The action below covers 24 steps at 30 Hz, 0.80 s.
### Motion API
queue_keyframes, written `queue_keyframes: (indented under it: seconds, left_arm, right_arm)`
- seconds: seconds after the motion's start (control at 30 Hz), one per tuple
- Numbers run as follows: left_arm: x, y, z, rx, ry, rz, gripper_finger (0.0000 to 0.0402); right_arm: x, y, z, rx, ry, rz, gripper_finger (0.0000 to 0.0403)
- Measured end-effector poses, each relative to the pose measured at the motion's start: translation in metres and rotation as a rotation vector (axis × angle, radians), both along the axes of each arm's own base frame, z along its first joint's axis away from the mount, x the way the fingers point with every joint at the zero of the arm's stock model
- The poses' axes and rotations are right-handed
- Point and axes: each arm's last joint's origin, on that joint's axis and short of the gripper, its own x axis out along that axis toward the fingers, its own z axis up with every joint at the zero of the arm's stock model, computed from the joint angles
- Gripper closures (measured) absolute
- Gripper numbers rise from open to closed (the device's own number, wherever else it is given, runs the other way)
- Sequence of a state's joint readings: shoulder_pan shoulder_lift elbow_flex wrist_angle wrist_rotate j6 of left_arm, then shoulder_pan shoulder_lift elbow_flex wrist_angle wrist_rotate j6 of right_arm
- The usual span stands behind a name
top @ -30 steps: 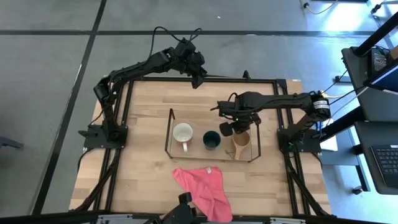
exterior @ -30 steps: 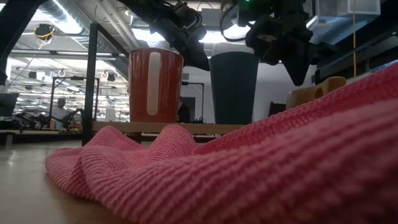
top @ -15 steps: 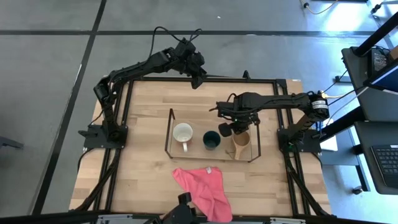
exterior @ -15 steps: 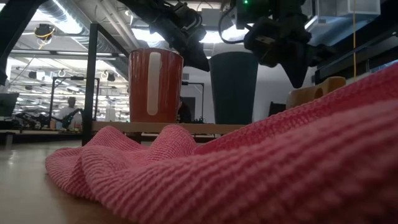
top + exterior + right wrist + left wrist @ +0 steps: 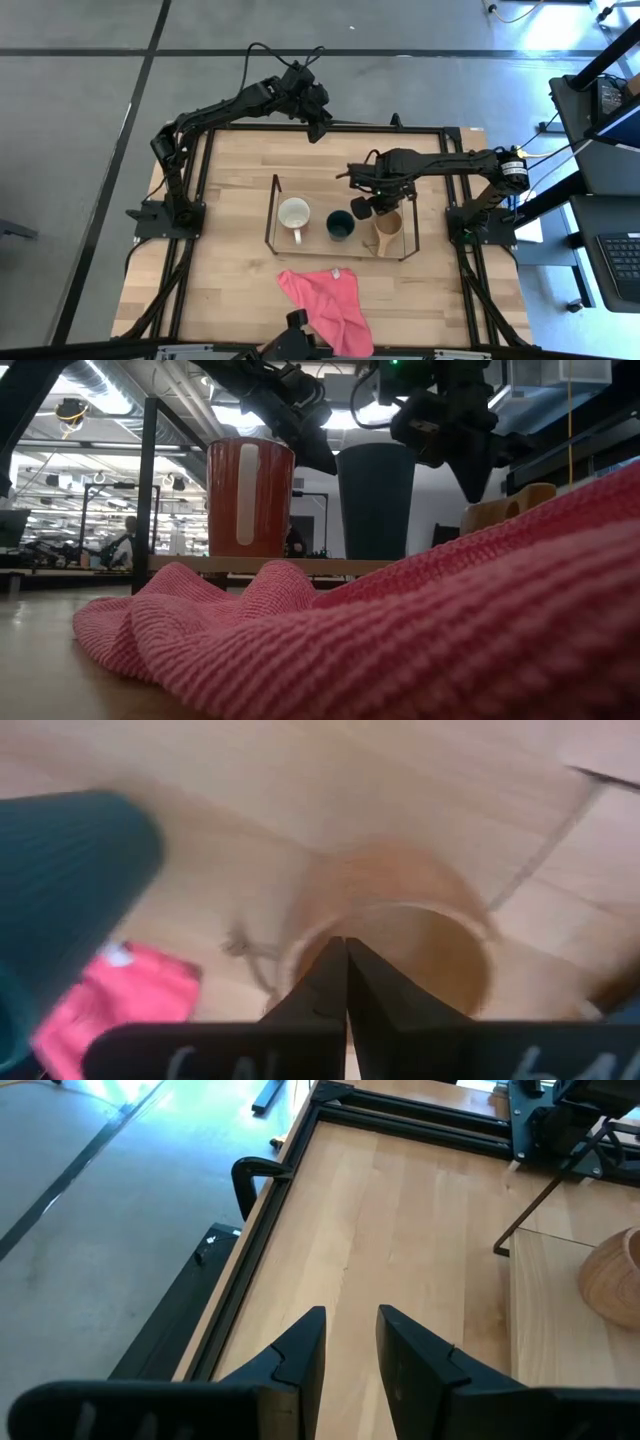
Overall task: Stack small to large cups/mugs on shelf
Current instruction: Put wooden mug on the shelf
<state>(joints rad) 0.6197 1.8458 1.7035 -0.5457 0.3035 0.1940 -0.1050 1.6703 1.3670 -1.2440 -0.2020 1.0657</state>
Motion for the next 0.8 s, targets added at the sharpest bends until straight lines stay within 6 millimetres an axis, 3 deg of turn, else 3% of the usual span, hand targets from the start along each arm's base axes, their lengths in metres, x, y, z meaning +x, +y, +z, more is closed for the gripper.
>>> queue_keyframes:
  seconds: [0.8]
  left_arm:
    - [0.0,0.0,0.0,0.004,0.003,0.005,0.0315]
  right_arm:
    - [-0.003,0.003,-0.015,0.031,0.012,0.005,0.04]
